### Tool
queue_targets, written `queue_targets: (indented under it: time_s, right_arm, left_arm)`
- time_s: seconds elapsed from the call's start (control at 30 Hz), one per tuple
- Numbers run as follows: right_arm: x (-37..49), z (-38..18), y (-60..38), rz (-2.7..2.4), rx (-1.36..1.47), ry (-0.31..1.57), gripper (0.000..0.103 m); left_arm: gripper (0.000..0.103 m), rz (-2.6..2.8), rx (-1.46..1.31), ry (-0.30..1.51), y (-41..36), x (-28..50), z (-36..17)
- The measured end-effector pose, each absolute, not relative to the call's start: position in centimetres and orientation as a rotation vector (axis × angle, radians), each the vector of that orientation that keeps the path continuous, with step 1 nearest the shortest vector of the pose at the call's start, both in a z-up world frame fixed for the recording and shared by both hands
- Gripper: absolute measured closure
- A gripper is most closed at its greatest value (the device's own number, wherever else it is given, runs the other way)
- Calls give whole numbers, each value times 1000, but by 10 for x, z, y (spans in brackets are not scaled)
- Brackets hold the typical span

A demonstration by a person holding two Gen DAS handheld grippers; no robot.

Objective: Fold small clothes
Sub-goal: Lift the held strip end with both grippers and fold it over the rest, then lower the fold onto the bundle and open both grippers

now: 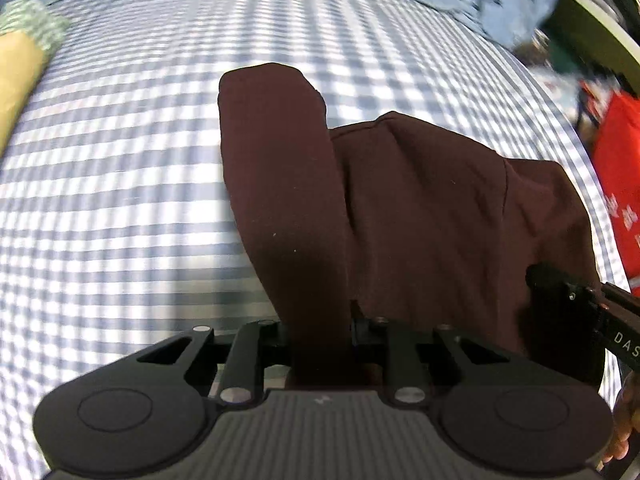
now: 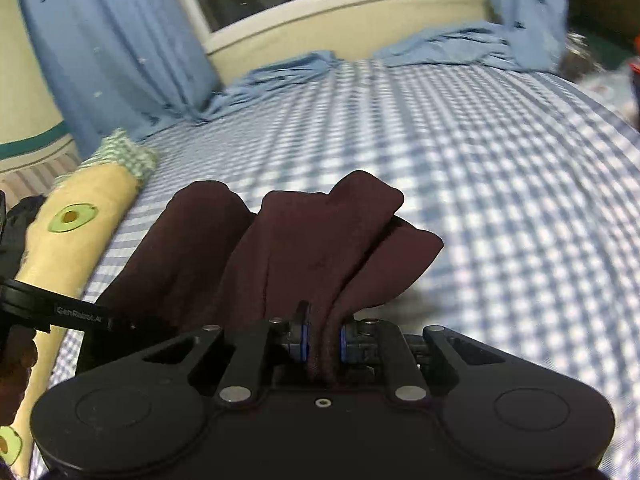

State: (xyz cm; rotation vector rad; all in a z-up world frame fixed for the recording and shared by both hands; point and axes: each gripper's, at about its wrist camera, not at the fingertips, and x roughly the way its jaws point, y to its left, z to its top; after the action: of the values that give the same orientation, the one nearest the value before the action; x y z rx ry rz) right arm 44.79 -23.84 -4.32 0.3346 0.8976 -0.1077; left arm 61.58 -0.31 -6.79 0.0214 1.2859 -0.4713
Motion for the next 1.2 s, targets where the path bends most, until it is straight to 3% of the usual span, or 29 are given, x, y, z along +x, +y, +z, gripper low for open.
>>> queue_targets:
  time_s: [0.33,0.7,0.83,0.97,1.0,1.07,1.2]
  right_arm:
    - [502,-64,-159,-26,370,912,89]
    - [520,-105,-131,-109,325,1037,86]
    - [509,-119,-143,-209,335,1098,61]
    - [495,-122,-152,-249,347,1109,33]
    - [493,-123,-153,-252,350,1111,31]
    - [487,-123,-152,-261,345,1106,21]
    - [490,-120,-153,-288,333,1061,16]
  left_arm:
    - [80,-353,14,1292,76,641,-72]
    - [79,-389,-10,1369,84,658,-117]
    - [67,-376,-12,1392,89,657,-136]
    - [45,-351,-56,1423,98,650,-144]
    - [43,-343,-64,1432,100,651,-148]
    - [25,-329,-78,1465,100,651,-151]
    - [20,-291,-112,1509,106,642,-149]
